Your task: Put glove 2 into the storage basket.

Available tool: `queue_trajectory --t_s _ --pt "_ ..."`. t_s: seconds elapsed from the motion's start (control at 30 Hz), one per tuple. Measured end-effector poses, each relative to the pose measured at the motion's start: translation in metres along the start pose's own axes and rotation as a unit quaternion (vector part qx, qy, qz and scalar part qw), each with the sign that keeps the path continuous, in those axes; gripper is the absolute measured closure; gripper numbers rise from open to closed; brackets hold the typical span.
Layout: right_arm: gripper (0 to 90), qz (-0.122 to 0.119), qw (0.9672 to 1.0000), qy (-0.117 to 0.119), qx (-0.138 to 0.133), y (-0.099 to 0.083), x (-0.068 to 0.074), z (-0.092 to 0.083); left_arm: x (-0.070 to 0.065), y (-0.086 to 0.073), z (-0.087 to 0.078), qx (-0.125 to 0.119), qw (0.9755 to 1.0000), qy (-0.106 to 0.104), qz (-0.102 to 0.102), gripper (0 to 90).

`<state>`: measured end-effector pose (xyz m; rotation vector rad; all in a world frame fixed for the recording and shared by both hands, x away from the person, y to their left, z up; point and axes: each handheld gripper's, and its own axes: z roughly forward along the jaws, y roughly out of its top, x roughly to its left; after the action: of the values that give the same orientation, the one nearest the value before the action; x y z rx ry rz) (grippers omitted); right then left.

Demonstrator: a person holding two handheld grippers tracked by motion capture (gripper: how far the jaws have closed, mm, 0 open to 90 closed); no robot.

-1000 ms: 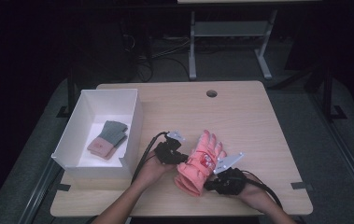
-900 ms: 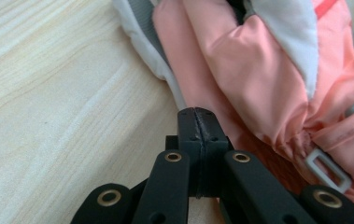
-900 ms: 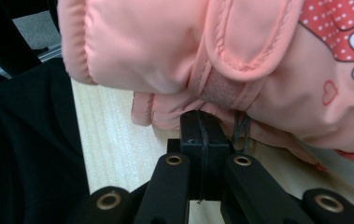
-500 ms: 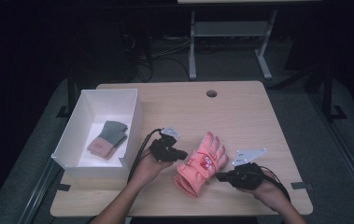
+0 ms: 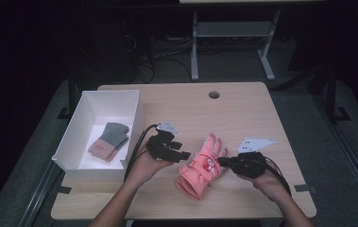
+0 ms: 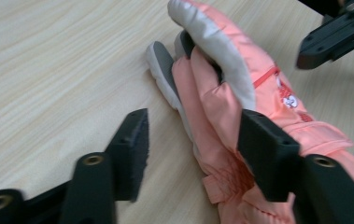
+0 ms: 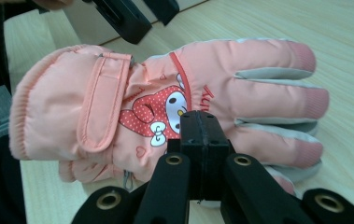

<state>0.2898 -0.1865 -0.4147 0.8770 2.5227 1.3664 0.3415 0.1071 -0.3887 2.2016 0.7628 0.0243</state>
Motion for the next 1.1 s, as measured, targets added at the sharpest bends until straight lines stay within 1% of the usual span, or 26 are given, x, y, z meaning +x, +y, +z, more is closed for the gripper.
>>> queue_trajectory --t_s 0.1,0.17,0.2,0.27,0.3,0.33,0.4,0.5,0.6,0.63,0.67,0.73,0.77,0.83,0.87,0.93,0.97,1.03,1.1 --pt "90.0 -0.005 0.9998 0.000 0.017 -0.001 0.002 0.011 -0.002 0.002 -0.003 -0.009 0.9999 -0.005 0.001 34.3" --pt "90.0 -0.004 0.9996 -0.003 0.029 -0.002 0.004 0.018 -0.002 0.004 -0.004 -0.008 0.9999 -0.005 0.008 31.4" --pt "90.0 -0.011 0.9994 -0.006 0.034 -0.003 0.004 0.021 -0.003 0.004 -0.003 -0.010 0.9999 -0.007 0.007 29.4" --pt "90.0 -0.009 0.9987 -0.009 0.049 -0.006 0.005 0.028 -0.004 0.005 -0.002 -0.010 0.9999 -0.007 0.009 26.6" --pt "90.0 -0.013 0.9983 -0.013 0.056 -0.007 0.006 0.030 -0.005 0.006 -0.001 -0.010 0.9999 -0.009 0.011 25.0" --pt "90.0 -0.017 0.9982 -0.014 0.056 -0.008 0.005 0.032 -0.006 0.006 0.001 -0.007 0.9998 -0.014 0.012 23.8" --pt "90.0 -0.012 0.9980 -0.013 0.061 -0.009 0.005 0.035 -0.008 0.008 0.006 0.001 0.9997 -0.018 0.019 21.7" --pt "90.0 -0.012 0.9979 -0.013 0.062 -0.010 0.005 0.036 -0.011 0.012 0.017 0.012 0.9993 -0.026 0.023 19.8" --pt "90.0 -0.013 0.9979 -0.014 0.062 -0.011 0.006 0.037 -0.012 0.016 0.029 0.026 0.9985 -0.035 0.034 18.8" --pt "90.0 -0.013 0.9979 -0.014 0.062 -0.011 0.006 0.037 -0.012 0.016 0.033 0.027 0.9986 -0.037 0.028 18.7" --pt "90.0 -0.019 0.9979 -0.015 0.061 -0.012 0.005 0.037 -0.012 0.017 0.037 0.030 0.9984 -0.038 0.030 18.5" --pt "90.0 -0.019 0.9978 -0.015 0.061 -0.012 0.005 0.037 -0.011 0.019 0.043 0.035 0.9981 -0.042 0.027 18.3" --pt "90.0 -0.019 0.9978 -0.015 0.062 -0.012 0.005 0.037 -0.011 0.019 0.047 0.032 0.9982 -0.045 0.023 18.2" --pt "90.0 -0.015 0.9978 -0.014 0.063 -0.013 0.006 0.037 -0.010 0.019 0.053 0.042 0.9978 -0.046 0.022 18.1" --pt "90.0 -0.015 0.9978 -0.014 0.064 -0.013 0.006 0.037 -0.010 0.018 0.056 0.041 0.9978 -0.047 0.020 17.9" --pt "90.0 -0.020 0.9975 -0.015 0.067 -0.014 0.005 0.038 -0.007 0.016 0.059 0.049 0.9973 -0.051 0.017 17.8" --pt "90.0 -0.017 0.9975 -0.013 0.067 -0.014 0.005 0.039 -0.005 0.014 0.061 0.050 0.9972 -0.054 0.012 17.5" --pt "90.0 -0.021 0.9974 -0.013 0.068 -0.014 0.005 0.039 -0.003 0.011 0.064 0.049 0.9971 -0.058 0.002 16.5" --pt "90.0 -0.021 0.9973 -0.014 0.069 -0.015 0.005 0.040 0.001 0.009 0.068 0.057 0.9963 -0.065 0.000 15.4"
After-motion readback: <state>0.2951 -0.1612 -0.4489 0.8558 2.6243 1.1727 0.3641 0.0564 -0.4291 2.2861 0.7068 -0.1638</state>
